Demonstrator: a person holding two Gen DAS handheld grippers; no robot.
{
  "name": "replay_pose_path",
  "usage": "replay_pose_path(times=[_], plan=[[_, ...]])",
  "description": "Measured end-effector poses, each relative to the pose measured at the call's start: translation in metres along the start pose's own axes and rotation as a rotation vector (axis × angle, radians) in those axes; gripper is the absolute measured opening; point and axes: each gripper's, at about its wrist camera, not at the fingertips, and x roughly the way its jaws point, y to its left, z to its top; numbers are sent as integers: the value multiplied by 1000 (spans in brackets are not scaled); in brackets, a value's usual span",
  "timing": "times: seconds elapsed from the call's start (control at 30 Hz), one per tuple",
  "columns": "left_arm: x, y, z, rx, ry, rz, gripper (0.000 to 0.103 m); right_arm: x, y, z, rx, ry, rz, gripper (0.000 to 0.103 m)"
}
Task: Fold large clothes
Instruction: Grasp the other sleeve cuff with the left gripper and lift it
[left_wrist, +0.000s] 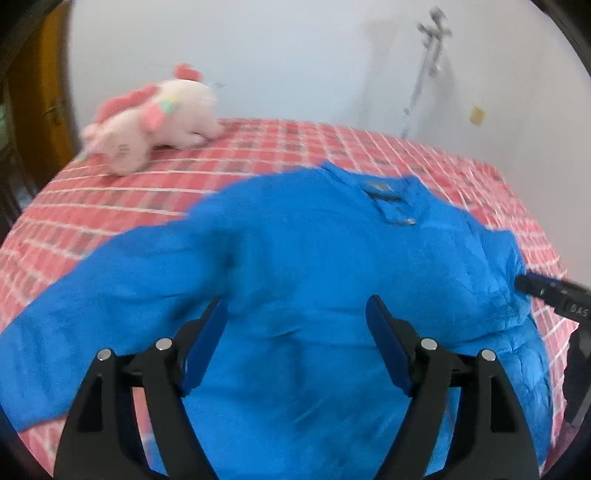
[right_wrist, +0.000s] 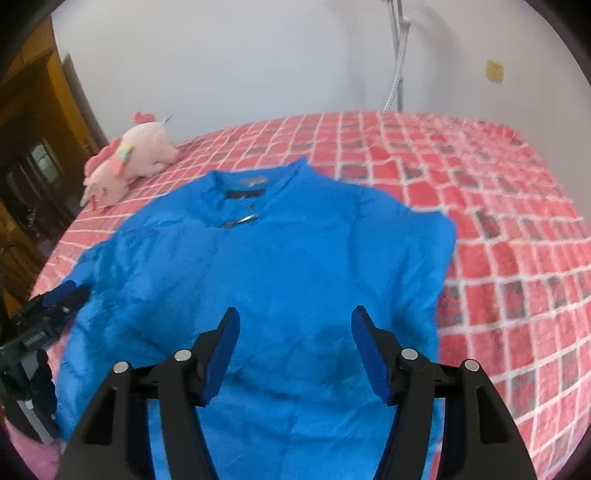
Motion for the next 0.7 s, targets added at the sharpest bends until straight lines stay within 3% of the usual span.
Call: replay_pose_path(times=[0.13,0.27,0.33,0.4,0.53,0.67,0.7], plan=[[-38,71,-15,-82,-4,147,82,16,-3,-4,40,94,30,63],[-71,163,-40,-214,52,298,84,30,0,-12,35,140,15,64],[-91,219,-57,-306,64,411,85,33,3,-13,20,146,7,66],[-109,268,-70,-414,67,464,87,36,4,-14,4,145,-4,69],[-124,340,-94,-612,79,498,87,43,7,-16,-21,146,-32,70],[-114,377,-110,-726,108,420,87,44,6,-16,-27,145,-35,72],[-110,381,-112,-738,120,437,87,44,6,-16,-28,145,-35,72]])
